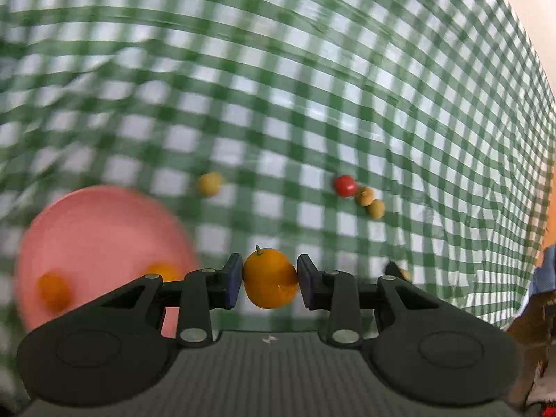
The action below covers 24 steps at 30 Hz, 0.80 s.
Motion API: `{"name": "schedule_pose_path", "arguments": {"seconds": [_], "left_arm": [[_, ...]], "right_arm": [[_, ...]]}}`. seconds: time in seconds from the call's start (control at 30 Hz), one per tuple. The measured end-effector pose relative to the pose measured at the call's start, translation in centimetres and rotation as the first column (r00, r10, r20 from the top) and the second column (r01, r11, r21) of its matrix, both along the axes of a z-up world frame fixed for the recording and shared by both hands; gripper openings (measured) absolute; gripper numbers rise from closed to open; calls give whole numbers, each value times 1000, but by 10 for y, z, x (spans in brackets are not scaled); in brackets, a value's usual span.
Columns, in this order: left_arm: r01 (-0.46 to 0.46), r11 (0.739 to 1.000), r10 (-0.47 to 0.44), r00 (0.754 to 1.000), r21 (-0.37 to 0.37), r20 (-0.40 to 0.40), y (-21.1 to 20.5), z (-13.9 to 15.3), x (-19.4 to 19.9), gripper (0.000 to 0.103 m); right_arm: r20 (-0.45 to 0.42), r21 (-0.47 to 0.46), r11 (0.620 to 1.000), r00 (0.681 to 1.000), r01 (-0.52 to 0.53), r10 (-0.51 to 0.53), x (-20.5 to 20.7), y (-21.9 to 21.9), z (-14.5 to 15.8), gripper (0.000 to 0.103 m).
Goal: Organize fruits
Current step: 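Carry the orange in the left tool to the pink plate while the right tool carries the yellow fruit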
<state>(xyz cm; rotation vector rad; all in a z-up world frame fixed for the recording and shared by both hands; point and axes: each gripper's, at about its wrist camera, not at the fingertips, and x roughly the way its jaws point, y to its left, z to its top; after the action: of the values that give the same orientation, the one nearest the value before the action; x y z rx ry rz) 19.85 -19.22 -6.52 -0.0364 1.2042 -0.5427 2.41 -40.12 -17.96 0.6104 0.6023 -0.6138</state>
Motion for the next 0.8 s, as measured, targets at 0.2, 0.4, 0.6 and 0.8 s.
{"name": "schedule_pose_path", "arguments": {"seconds": [0.2, 0.4, 0.6, 0.8], "left_arm": [[-113, 993, 111, 993, 29, 47, 84, 26, -39, 38], [-190, 979, 180, 975, 68, 131, 153, 56, -77, 38], [-230, 973, 222, 961, 30, 164, 204, 73, -115, 38], [-248, 968, 251, 955, -40, 160, 234, 79, -137, 38]], "right_arm": [[13, 38, 985, 986, -168, 168, -46, 80, 45, 27], [22, -6, 940, 939, -342, 342, -55, 144, 93, 27], [34, -68, 908, 909, -413, 416, -56, 180, 127, 27], [7, -149, 877, 887, -456, 462, -61, 205, 145, 27]]}}
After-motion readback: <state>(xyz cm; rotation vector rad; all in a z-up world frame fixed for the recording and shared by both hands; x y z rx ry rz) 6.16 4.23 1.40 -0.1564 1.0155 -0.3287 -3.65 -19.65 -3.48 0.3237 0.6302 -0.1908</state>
